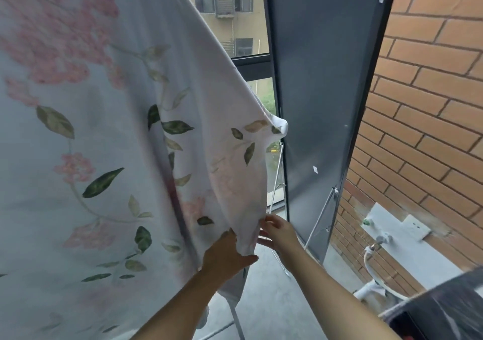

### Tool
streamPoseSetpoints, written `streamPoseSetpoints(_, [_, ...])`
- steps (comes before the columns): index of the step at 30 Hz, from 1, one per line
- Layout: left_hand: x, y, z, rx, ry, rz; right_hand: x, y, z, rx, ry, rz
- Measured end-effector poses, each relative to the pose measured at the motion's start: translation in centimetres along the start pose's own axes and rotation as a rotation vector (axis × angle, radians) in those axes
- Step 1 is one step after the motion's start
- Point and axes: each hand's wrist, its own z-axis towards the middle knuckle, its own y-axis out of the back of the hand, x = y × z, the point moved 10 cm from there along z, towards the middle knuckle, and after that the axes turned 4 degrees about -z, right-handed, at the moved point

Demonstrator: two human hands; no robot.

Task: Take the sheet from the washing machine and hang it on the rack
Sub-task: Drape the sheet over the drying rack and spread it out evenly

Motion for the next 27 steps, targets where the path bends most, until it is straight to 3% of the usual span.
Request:
streamPoseSetpoints(4, [-2.7,0.4,0.7,-0.197,-0.011,0.069,0.7,1.2,0.4,0.058,0.015,0.036])
streamPoseSetpoints(8, [-3.4,0.1,2.2,-0.204,0.06,0.027,1.1,3.7,2.7,0.133,0.016,-0.017])
streamPoseSetpoints(10, [-2.7,0.3,2.6,-0.219,0.123,-0.141,0.4,4.8,4.0,0.157,0.003,-0.061])
streamPoseSetpoints(14, [-0.6,1.9,2.1,-0.324,0.244,-0.352,-2.9,5.6,6.8,0.156,-0.024,-0.317])
streamPoseSetpoints(21, [3.7,2.2,2.0,-0.408,0.329,-0.347,-9.0,0.5,10.1,0.338,-0.027,-0.768])
streamPoseSetpoints(27, [6.6,1.6,2.2,-0.416,0.334,-0.337,-8.6,-4.5,13.0,0.292,0.107,-0.964])
